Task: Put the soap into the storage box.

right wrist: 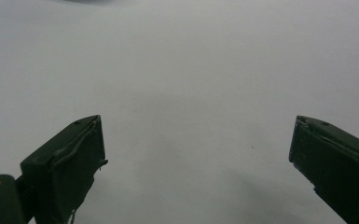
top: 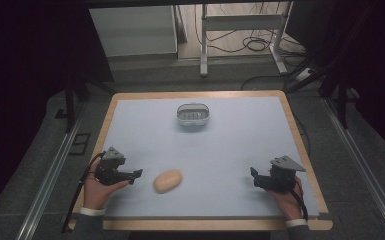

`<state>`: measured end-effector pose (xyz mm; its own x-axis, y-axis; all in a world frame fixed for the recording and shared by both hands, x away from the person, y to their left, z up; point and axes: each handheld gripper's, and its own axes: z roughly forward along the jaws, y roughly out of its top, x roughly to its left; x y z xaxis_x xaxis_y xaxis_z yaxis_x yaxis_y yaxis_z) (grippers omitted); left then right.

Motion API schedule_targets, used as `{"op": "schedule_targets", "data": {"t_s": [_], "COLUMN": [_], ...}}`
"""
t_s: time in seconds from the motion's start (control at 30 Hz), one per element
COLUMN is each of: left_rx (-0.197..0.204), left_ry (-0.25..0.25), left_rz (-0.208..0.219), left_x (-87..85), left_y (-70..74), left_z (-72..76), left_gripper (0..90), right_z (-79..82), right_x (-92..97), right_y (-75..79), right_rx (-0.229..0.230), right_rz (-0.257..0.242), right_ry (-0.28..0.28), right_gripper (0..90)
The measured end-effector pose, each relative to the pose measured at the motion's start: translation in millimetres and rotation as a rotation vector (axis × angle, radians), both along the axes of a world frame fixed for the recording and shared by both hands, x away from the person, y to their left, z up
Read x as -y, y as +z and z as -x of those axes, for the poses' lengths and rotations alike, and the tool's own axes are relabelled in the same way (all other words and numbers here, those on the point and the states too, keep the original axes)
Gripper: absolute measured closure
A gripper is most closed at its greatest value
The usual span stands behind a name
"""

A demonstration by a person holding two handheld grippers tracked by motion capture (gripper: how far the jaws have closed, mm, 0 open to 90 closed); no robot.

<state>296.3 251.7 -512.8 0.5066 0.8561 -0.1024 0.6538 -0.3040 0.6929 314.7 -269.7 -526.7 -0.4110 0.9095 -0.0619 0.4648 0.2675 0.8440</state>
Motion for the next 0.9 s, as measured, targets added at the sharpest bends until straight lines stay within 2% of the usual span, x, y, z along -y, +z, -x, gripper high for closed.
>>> {"op": "schedule_targets", "data": {"t_s": [0.03, 0.2, 0.4, 0.73, 0.9], "left_rx": [0.022, 0.016, 0.023, 0.005, 0.012], "left_ry": [0.014, 0.016, 0.014, 0.027, 0.022], "left_rz": [-0.001, -0.004, 0.006, -0.002, 0.001], "left_x": [-0.6, -1.2, -3.8, -5.7, -5.2], "left_y": [0.3, 1.0, 3.1, -0.4, 1.4], "left_z": [0.3, 1.3, 4.5, -0.3, 2.1], "left_gripper": [17.1, 17.4, 17.6, 17.2, 17.0], "right_z": [0.6, 0.6, 2.5, 1.2, 1.1], "right_x": [1.7, 3.7, 0.8, 3.0, 2.9], "right_y": [0.3, 0.4, 0.1, 0.0, 0.0], "right_rx": [0.005, 0.002, 0.021, 0.005, 0.006], "right_rz": [-0.020, -0.039, -0.014, -0.034, -0.031], "right_ry": [0.010, 0.010, 0.015, 0.010, 0.001], "right_gripper": [5.8, 7.6, 8.0, 8.1, 8.1]}}
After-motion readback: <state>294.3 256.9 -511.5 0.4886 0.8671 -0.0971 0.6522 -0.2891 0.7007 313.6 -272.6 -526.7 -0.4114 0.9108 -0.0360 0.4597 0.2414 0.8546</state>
